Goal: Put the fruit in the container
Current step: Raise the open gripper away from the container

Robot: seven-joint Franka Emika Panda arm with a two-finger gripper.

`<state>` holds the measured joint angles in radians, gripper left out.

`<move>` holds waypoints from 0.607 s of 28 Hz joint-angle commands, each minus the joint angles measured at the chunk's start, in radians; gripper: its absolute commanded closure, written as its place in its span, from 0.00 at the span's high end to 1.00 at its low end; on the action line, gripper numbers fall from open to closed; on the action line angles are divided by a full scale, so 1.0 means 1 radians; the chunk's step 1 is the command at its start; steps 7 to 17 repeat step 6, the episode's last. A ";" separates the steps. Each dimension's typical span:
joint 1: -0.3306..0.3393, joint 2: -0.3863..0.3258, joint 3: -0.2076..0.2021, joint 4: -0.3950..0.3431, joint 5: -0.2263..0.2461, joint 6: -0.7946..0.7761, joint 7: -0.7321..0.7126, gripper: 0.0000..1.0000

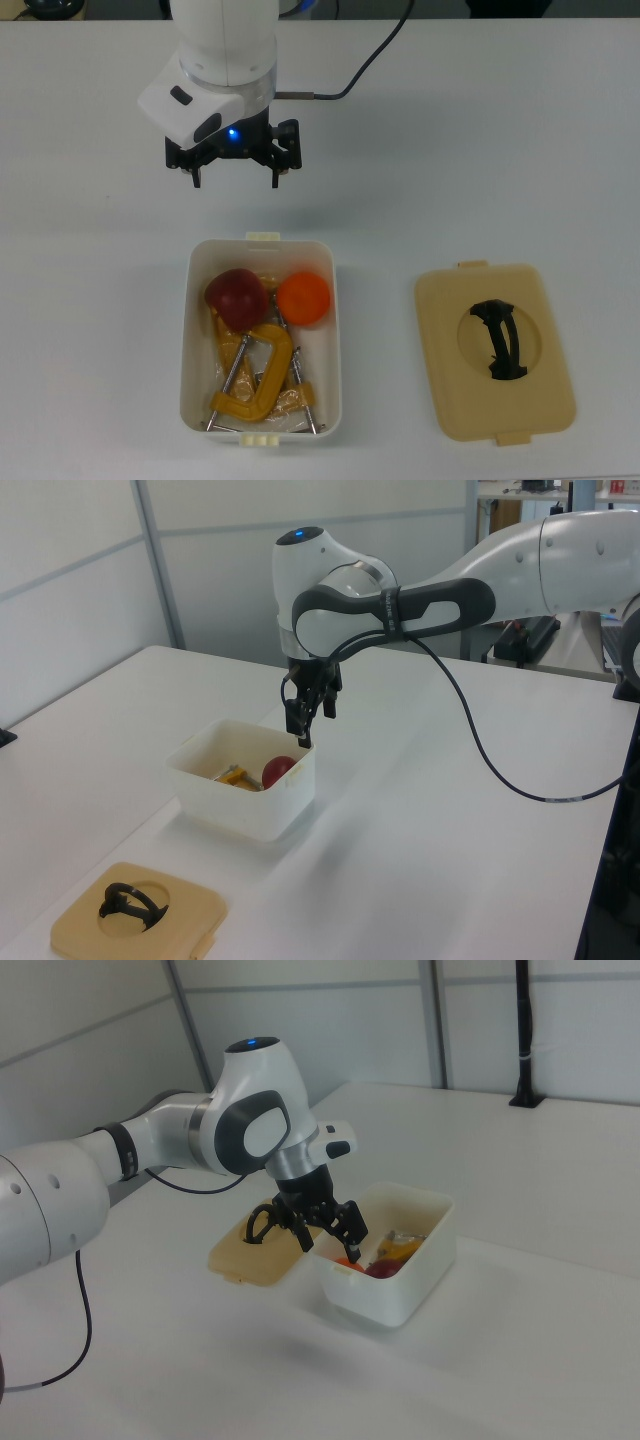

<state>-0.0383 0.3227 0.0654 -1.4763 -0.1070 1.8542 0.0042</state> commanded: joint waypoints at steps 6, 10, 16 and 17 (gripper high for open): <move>-0.005 -0.004 -0.010 -0.018 -0.017 -0.024 -0.029 1.00; -0.005 -0.004 -0.010 -0.018 -0.017 -0.024 -0.029 1.00; -0.005 -0.004 -0.010 -0.018 -0.017 -0.024 -0.029 1.00; -0.005 -0.004 -0.010 -0.018 -0.017 -0.024 -0.029 1.00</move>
